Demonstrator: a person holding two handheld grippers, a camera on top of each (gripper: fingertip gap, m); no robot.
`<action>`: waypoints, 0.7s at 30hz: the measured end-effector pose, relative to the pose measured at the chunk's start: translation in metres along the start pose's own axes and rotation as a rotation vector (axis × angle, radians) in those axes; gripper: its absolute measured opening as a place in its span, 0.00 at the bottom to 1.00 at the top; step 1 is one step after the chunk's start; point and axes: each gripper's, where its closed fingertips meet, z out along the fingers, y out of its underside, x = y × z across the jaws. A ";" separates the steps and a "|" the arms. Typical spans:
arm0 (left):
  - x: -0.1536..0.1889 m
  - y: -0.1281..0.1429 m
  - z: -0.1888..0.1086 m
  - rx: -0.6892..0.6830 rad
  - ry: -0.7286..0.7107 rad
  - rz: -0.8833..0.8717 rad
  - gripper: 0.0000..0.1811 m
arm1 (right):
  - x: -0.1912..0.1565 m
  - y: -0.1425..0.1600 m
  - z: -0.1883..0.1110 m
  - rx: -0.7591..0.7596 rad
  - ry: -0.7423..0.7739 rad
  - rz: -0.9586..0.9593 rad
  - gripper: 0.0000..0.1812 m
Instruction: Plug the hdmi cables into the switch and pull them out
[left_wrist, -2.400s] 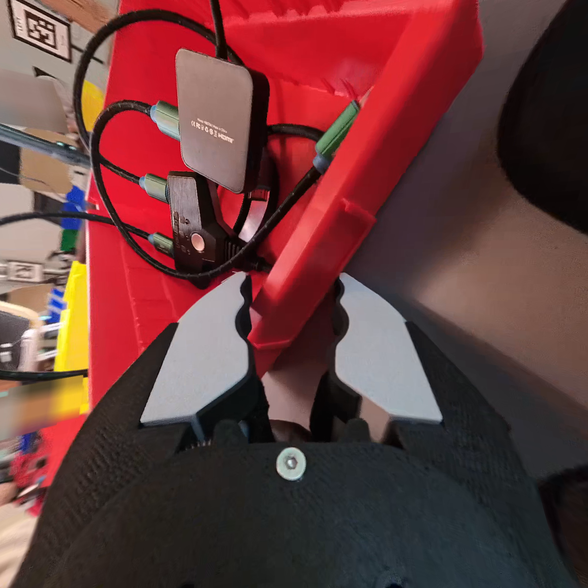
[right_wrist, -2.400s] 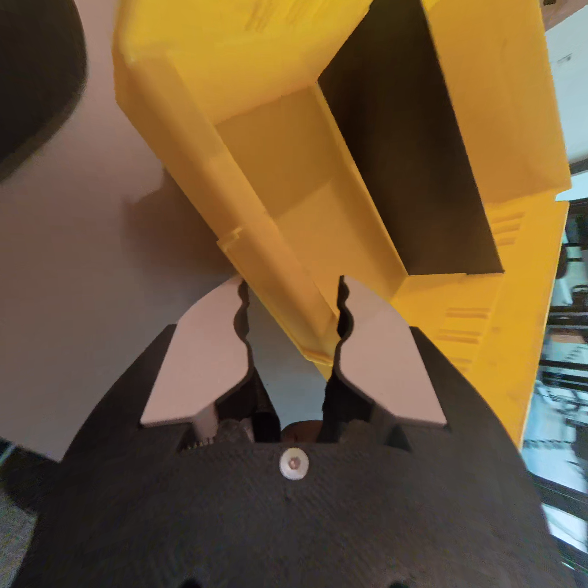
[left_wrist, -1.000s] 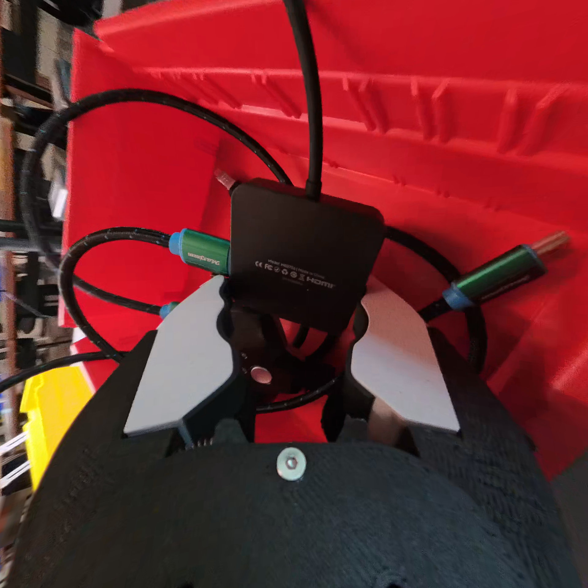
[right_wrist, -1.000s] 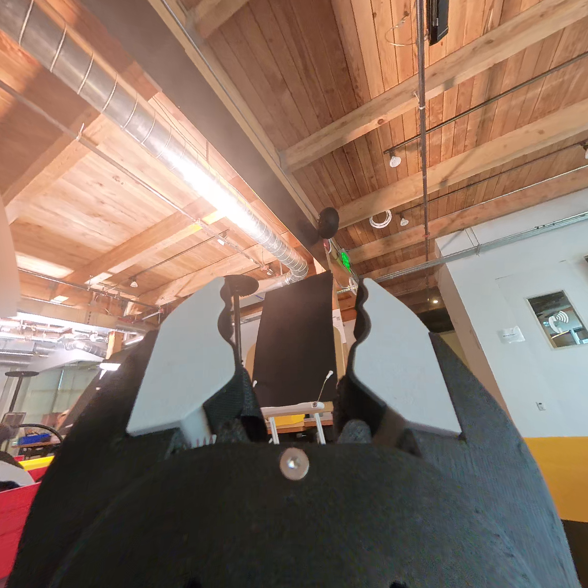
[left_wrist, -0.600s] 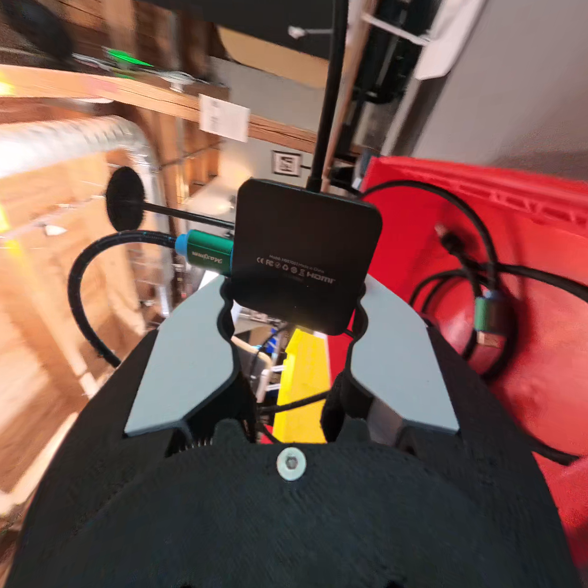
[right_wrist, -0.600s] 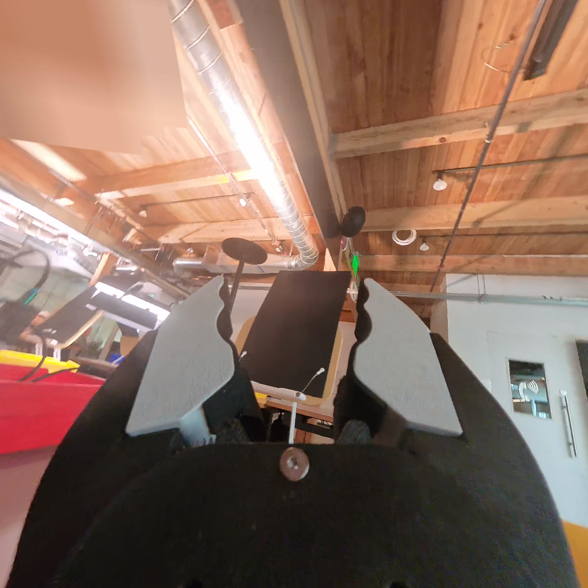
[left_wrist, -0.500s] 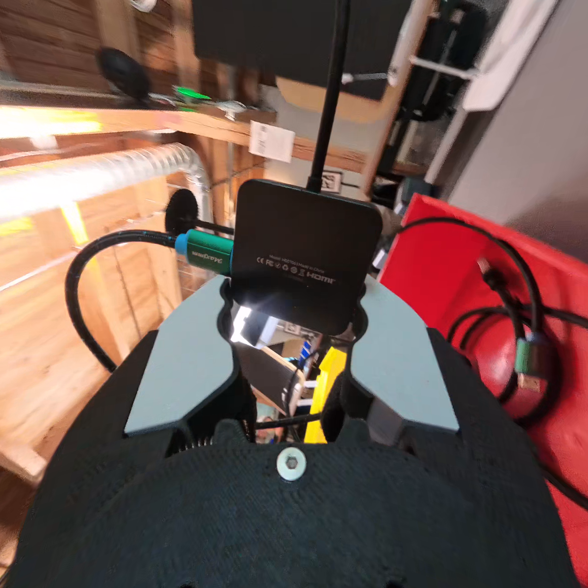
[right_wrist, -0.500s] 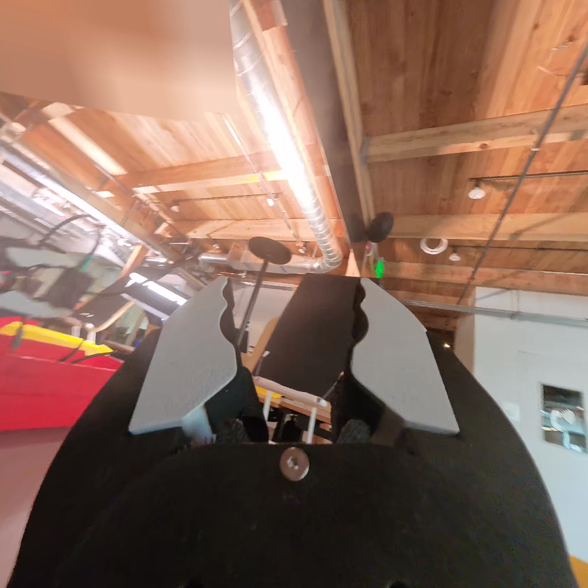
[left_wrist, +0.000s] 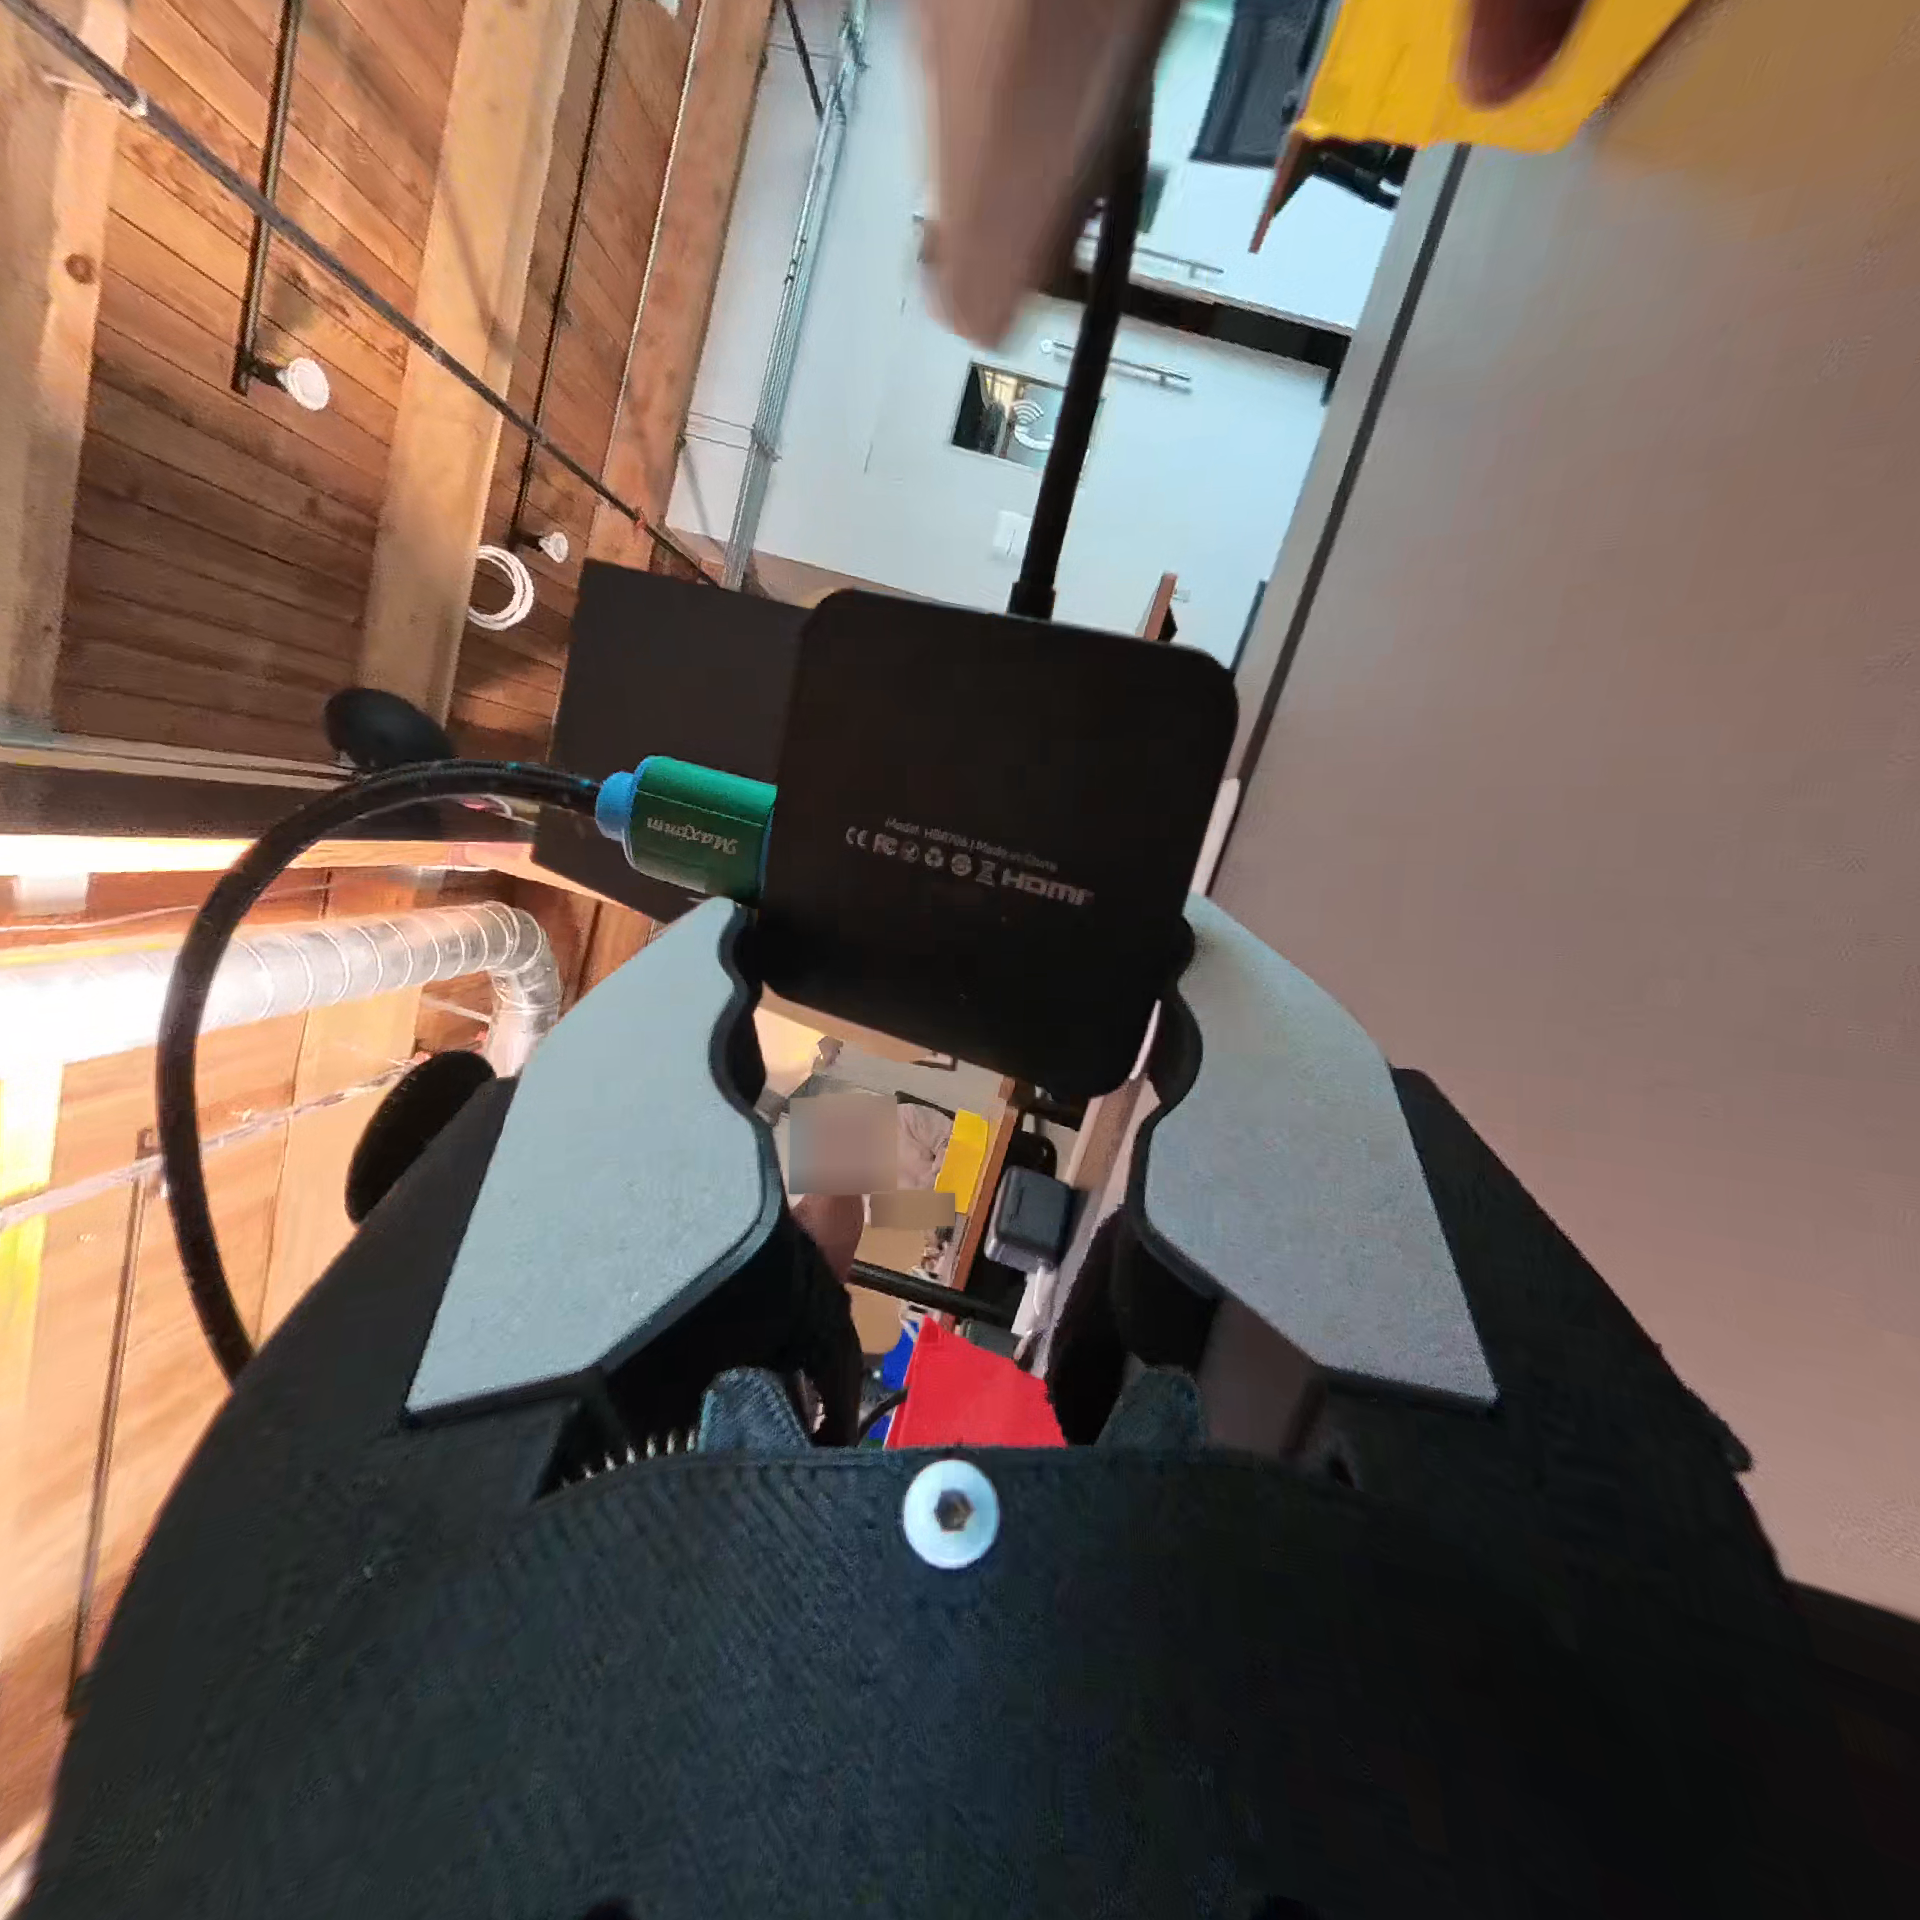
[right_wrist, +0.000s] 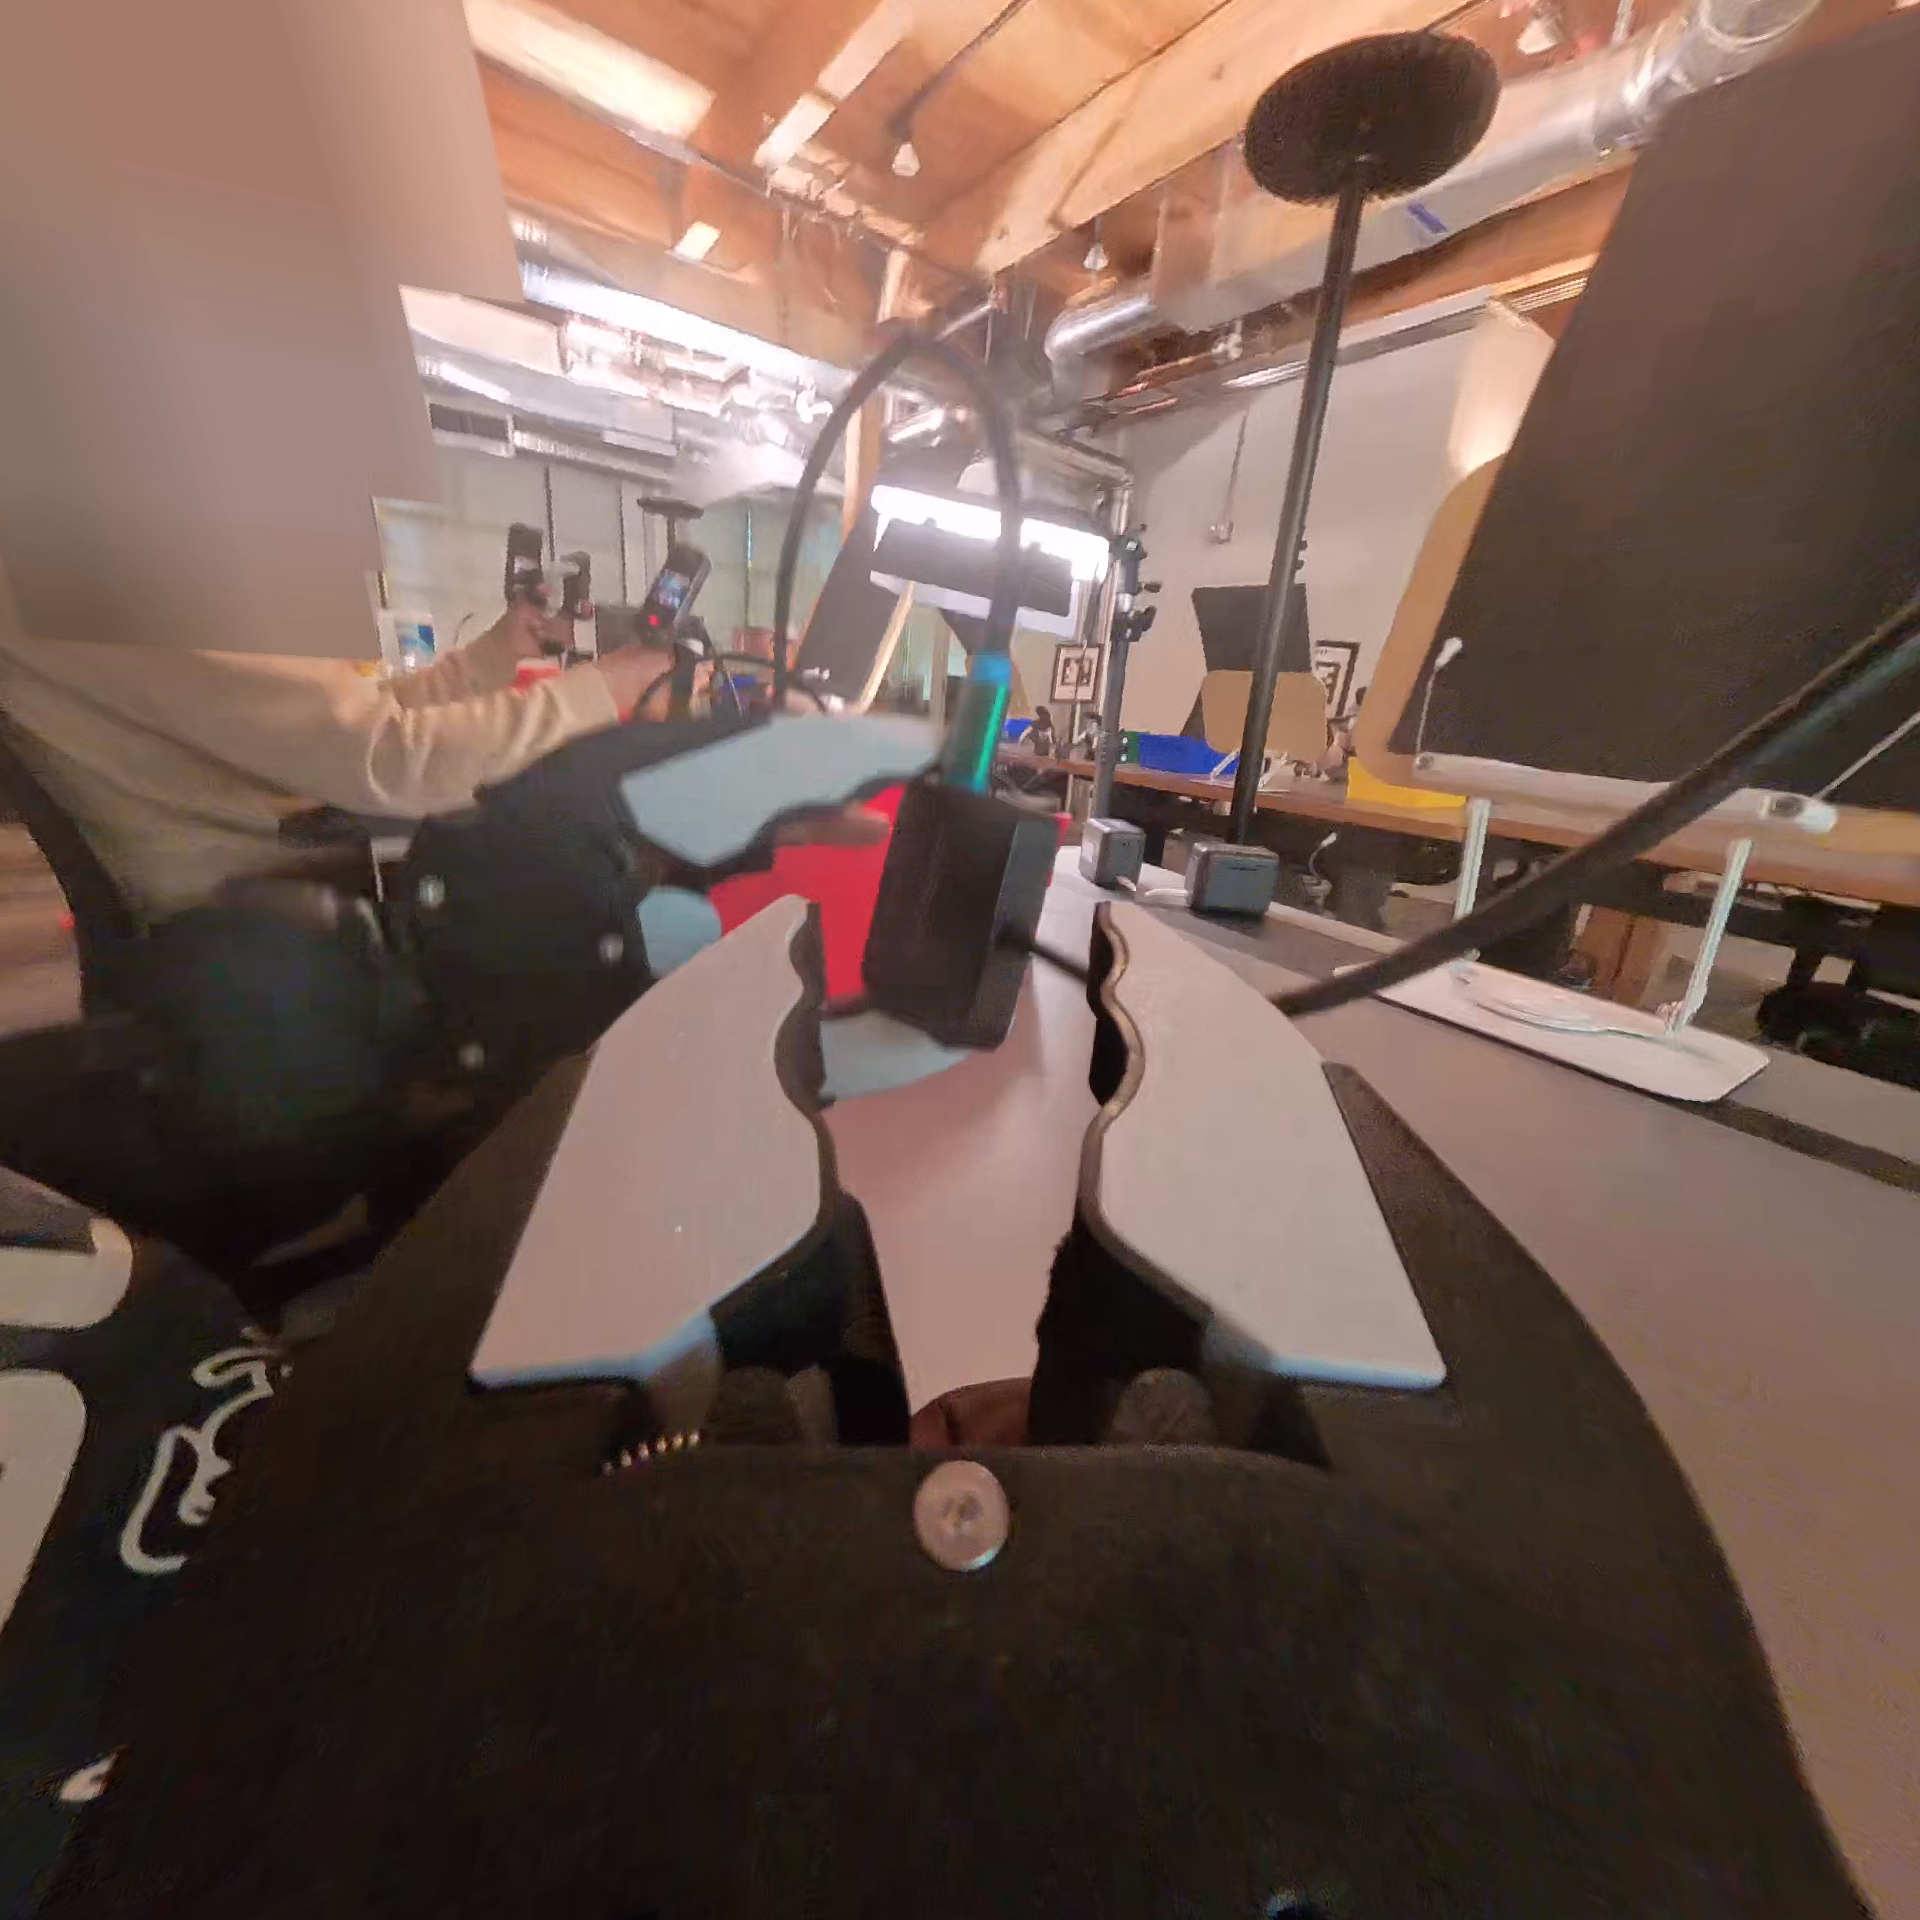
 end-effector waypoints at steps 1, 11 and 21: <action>0.006 0.001 0.000 -0.005 0.015 0.026 0.40 | 0.003 -0.004 -0.003 0.033 0.000 0.026 0.27; 0.015 -0.012 -0.011 0.073 -0.052 0.304 0.40 | 0.003 0.011 0.003 -0.077 -0.044 0.086 0.29; 0.032 -0.052 -0.031 0.347 -0.008 0.330 0.41 | -0.023 0.031 0.004 -0.244 -0.222 0.017 0.10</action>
